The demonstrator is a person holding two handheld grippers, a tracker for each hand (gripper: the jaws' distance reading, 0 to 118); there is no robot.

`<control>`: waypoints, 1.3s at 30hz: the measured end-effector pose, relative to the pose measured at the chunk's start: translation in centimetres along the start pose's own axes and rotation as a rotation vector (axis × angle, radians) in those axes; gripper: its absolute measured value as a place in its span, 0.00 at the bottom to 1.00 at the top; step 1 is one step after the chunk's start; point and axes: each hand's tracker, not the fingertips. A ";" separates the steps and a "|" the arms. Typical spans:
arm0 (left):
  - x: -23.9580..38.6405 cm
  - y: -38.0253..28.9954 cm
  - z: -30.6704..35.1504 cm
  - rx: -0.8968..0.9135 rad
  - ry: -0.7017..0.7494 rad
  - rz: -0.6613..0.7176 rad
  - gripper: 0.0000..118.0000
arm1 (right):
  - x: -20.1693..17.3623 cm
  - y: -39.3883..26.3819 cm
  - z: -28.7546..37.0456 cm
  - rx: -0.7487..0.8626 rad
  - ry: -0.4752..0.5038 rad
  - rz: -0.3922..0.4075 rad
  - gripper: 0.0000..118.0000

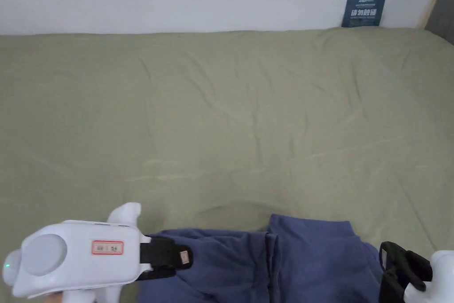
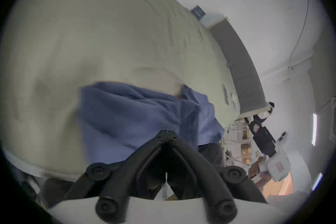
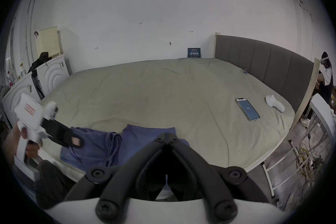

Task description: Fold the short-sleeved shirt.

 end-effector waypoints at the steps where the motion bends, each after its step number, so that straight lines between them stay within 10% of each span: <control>1: -1.1 0.0 1.0 0.020 0.030 0.011 0.00 | -0.3 0.1 0.0 0.003 0.004 0.005 0.00; 9: -6.4 0.0 1.0 -0.041 0.029 0.081 0.08 | -2.3 0.5 -0.1 0.013 0.032 0.038 0.00; 12: -7.5 0.2 -0.4 -0.070 -0.073 0.118 1.00 | -2.5 0.6 0.0 0.010 0.031 0.050 0.00; 20: -8.6 1.2 -5.1 -0.103 -0.373 0.249 0.93 | -2.3 0.5 -0.1 -0.006 0.009 0.065 0.00; 22: -8.9 1.4 -6.5 -0.110 -0.362 0.250 0.19 | -2.0 0.6 -0.1 -0.009 0.005 0.065 0.00; 23: -8.8 1.5 -7.0 -0.118 -0.262 0.221 0.10 | -1.9 0.6 0.0 -0.009 -0.001 0.067 0.00; 39: -6.6 0.8 14.0 0.217 0.144 0.171 0.09 | -1.5 3.7 0.1 0.116 0.035 0.064 0.00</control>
